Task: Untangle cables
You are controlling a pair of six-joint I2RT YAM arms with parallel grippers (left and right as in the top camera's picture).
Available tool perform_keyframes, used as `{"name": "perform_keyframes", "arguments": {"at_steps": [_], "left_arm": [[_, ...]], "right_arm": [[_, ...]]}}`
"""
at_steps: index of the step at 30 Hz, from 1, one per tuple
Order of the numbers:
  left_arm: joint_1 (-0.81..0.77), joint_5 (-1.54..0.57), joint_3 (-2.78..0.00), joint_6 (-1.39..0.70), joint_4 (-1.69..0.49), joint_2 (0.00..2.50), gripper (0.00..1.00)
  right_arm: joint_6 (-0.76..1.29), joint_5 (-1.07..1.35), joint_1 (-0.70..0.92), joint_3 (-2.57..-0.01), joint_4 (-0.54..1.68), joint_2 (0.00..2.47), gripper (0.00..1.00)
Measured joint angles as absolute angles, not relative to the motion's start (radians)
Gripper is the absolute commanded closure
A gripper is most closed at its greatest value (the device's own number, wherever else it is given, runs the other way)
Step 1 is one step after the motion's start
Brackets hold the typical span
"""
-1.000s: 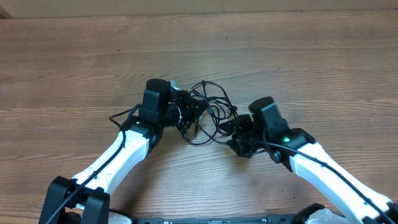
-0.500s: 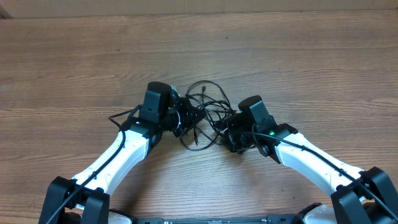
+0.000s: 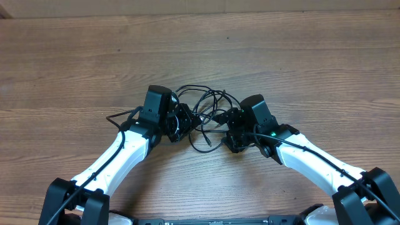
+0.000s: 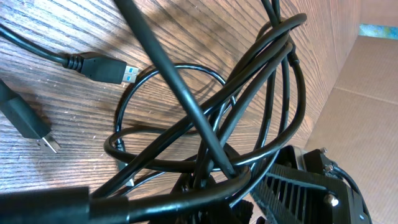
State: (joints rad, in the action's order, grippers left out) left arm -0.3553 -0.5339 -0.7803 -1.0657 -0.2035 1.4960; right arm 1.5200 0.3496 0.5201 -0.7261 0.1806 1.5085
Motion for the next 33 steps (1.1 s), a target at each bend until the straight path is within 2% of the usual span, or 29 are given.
{"name": "perform_keyframes", "arguments": {"at_steps": [8,13,17,26,33], "left_arm": [[-0.363,-0.536,-0.78,-1.091,-0.15,1.496,0.96],[-0.367,-0.556,-0.78,-1.153,-0.069,1.496,0.95],[-0.367,-0.565,-0.78,-1.185,-0.063,1.496,0.96],[-0.367,-0.565,-0.78,-1.206,-0.059,1.496,0.96],[-0.367,-0.565,-0.78,-1.207,-0.059,1.496,0.96]], "right_arm": [[1.643,0.315,0.519,-0.726,0.165,1.509,0.27],[1.733,0.296,0.518,-0.726,0.154,1.509,0.38],[1.818,0.295,0.518,-0.726,0.15,1.509,0.44],[1.95,0.287,0.519,-0.726,0.086,1.512,0.45],[2.003,0.289,0.529,-0.725,-0.13,1.617,0.53]]}}
